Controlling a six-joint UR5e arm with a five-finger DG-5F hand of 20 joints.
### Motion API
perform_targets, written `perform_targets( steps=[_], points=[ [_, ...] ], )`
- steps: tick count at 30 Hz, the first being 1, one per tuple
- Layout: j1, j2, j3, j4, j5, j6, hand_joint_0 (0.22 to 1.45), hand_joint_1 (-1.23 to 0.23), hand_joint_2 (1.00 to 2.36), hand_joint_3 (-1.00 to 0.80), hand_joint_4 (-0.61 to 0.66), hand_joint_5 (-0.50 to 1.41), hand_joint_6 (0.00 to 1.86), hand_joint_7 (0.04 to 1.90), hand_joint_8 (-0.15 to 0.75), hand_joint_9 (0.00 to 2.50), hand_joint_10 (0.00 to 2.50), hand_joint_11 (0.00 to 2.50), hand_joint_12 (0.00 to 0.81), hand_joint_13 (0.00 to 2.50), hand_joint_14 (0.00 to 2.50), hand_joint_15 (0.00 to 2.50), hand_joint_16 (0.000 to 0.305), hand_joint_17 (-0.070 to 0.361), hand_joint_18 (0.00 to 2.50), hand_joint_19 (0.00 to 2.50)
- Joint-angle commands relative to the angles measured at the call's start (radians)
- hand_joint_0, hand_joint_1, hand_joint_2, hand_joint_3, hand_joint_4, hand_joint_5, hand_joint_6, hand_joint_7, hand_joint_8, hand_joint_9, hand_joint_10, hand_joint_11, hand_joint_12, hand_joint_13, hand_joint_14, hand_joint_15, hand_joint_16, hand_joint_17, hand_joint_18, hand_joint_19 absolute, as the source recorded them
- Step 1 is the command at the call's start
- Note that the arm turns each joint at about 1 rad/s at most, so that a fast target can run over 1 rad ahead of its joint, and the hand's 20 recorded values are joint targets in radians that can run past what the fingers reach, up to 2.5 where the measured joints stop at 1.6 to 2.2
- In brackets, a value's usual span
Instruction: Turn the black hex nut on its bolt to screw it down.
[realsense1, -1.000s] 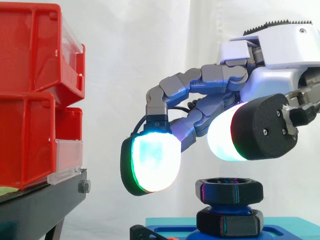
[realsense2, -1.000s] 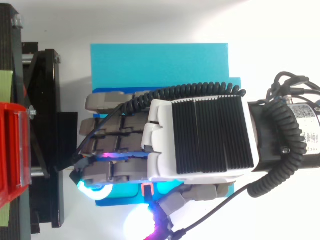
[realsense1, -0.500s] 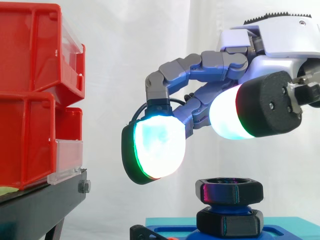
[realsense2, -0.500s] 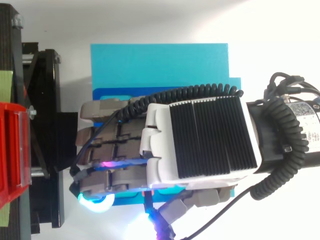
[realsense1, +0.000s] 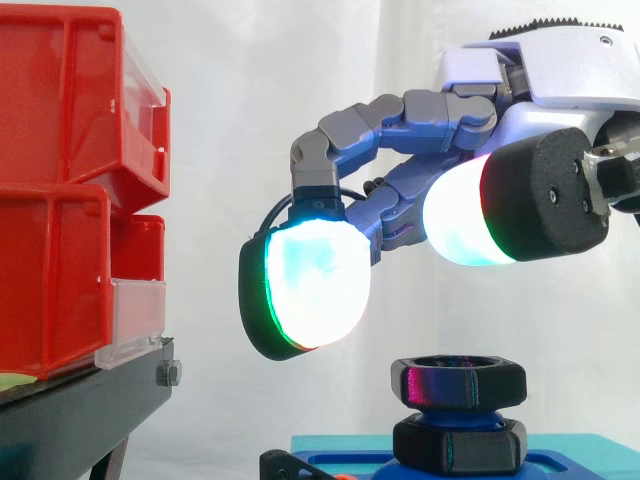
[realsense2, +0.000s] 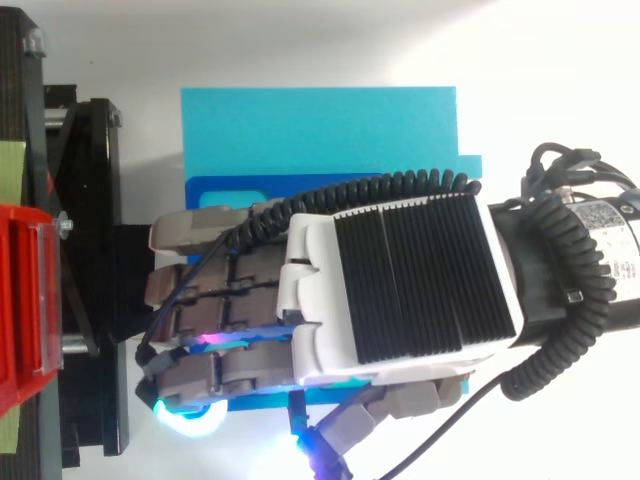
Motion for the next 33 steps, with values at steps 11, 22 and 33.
perform_targets(
  steps=[11,22,33],
  points=[
    [-0.004,-0.001,-0.065,0.106,-0.017,-0.001,0.47,-0.47,1.00,-0.50,0.14,-0.16,0.59,1.07,0.215,0.62,0.01,0.20,0.251,0.58,0.00,0.12,0.024,0.055,0.29,0.06],
    [-0.018,-0.010,-0.065,0.106,-0.036,-0.008,0.48,-0.47,1.00,-0.50,0.14,-0.16,0.59,1.07,0.213,0.61,0.01,0.20,0.252,0.58,0.00,0.12,0.024,0.055,0.30,0.06],
    [-0.033,-0.013,-0.065,0.111,-0.078,-0.008,0.48,-0.47,1.00,-0.50,0.14,-0.17,0.59,1.07,0.214,0.62,0.01,0.20,0.253,0.58,0.00,0.13,0.025,0.056,0.30,0.08]
  ],
)
